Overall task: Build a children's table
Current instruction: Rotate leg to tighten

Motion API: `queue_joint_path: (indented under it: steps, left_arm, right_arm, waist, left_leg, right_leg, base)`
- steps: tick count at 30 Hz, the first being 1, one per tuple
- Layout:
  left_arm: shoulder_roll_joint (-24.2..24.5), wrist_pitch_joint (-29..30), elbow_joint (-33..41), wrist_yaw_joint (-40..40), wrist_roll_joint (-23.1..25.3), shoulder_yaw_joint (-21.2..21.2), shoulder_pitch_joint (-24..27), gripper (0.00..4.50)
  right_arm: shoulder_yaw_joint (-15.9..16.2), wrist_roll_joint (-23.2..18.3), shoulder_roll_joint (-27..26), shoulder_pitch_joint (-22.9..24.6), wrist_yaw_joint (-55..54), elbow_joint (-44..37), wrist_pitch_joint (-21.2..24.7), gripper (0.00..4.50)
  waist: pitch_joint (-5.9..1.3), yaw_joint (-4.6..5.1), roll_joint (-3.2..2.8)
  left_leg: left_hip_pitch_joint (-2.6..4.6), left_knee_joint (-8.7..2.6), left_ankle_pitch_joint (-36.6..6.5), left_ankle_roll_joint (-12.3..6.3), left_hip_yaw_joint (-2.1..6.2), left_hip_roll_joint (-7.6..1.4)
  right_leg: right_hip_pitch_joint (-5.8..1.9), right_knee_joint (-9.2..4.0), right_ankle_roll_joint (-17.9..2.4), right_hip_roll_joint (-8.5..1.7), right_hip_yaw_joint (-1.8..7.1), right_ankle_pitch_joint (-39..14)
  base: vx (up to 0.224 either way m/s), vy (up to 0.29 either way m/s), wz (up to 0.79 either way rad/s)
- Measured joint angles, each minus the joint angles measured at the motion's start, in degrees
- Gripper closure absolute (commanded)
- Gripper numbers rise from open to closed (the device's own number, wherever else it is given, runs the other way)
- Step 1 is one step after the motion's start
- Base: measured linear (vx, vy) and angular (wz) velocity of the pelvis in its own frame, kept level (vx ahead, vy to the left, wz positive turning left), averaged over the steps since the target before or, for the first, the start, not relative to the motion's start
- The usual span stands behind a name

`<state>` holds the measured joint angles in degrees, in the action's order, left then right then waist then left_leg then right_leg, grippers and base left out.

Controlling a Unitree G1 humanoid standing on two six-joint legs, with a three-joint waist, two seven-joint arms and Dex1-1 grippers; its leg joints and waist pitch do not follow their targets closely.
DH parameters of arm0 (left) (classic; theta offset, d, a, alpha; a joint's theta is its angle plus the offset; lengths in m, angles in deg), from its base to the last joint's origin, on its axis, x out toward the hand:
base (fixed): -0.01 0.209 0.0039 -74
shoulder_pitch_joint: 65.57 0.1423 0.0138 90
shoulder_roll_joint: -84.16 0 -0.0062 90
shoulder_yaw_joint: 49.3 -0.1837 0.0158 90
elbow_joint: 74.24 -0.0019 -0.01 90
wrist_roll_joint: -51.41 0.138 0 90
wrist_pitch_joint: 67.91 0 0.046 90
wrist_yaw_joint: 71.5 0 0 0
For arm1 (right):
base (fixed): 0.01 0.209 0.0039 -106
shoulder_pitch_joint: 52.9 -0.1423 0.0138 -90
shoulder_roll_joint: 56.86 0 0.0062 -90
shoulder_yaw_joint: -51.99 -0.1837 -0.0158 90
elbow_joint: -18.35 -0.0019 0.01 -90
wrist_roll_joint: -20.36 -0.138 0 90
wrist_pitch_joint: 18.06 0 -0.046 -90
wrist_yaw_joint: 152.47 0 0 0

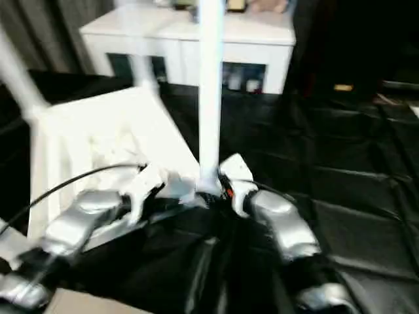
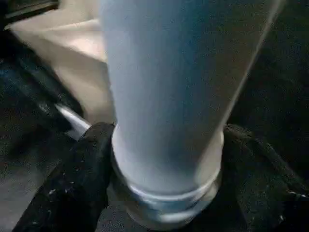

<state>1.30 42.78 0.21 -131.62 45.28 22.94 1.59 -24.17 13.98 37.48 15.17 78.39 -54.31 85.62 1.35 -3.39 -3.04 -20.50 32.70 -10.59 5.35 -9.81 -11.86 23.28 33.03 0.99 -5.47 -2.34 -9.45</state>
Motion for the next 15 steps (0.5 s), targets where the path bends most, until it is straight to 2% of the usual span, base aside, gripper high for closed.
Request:
queue_joint_path:
  steps: [2, 7, 8, 15]
  left_arm:
    - [1.1, 1.2, 1.9, -2.6, -1.1, -0.3, 1.0, 4.5]
    - [2.0, 2.1, 3.4, -4.1, -1.4, -0.6, 2.0, 4.5]
    - [2.0, 2.1, 3.4, -4.3, -1.4, -0.6, 2.1, 4.5]
    - [2.3, 3.2, 4.2, -4.7, -1.5, -0.7, 2.2, 4.5]
  right_arm:
    - [0.8, -0.9, 1.7, 0.6, 4.4, -1.4, 0.2, 0.99]
    - [1.8, -1.9, 3.4, 0.8, 8.8, -2.5, 1.2, 0.99]
    - [1.8, -1.9, 3.3, 0.8, 9.1, -2.6, 1.2, 1.16]
    - [2.1, -2.1, 3.3, 0.9, 9.4, -2.8, 1.9, 1.62]
  waist:
    - [0.14, -0.09, 0.22]
    - [0.18, -0.06, 0.28]
    - [0.19, -0.06, 0.29]
    - [0.18, -0.02, 0.31]
  left_leg:
    - [-0.04, 0.08, 0.0, -0.02, -0.03, -0.01]
    - [0.06, 0.12, 0.0, 0.04, -0.02, -0.08]
    - [0.07, 0.12, 0.0, 0.04, -0.01, -0.08]
    - [0.06, 0.14, 0.0, 0.06, -0.01, -0.07]
  right_leg:
    - [0.0, 0.01, 0.0, -0.01, 0.02, 0.0]
    - [-0.04, 0.17, 0.0, 0.05, 0.04, 0.0]
    - [-0.05, 0.19, 0.0, 0.07, 0.05, 0.0]
    - [-0.06, 0.2, 0.0, 0.08, 0.08, 0.0]
  base:
    - [0.0, 0.0, 0.0]
    - [0.0, 0.0, 0.0]
    - [0.0, 0.0, 0.0]
    - [0.0, 0.0, 0.0]
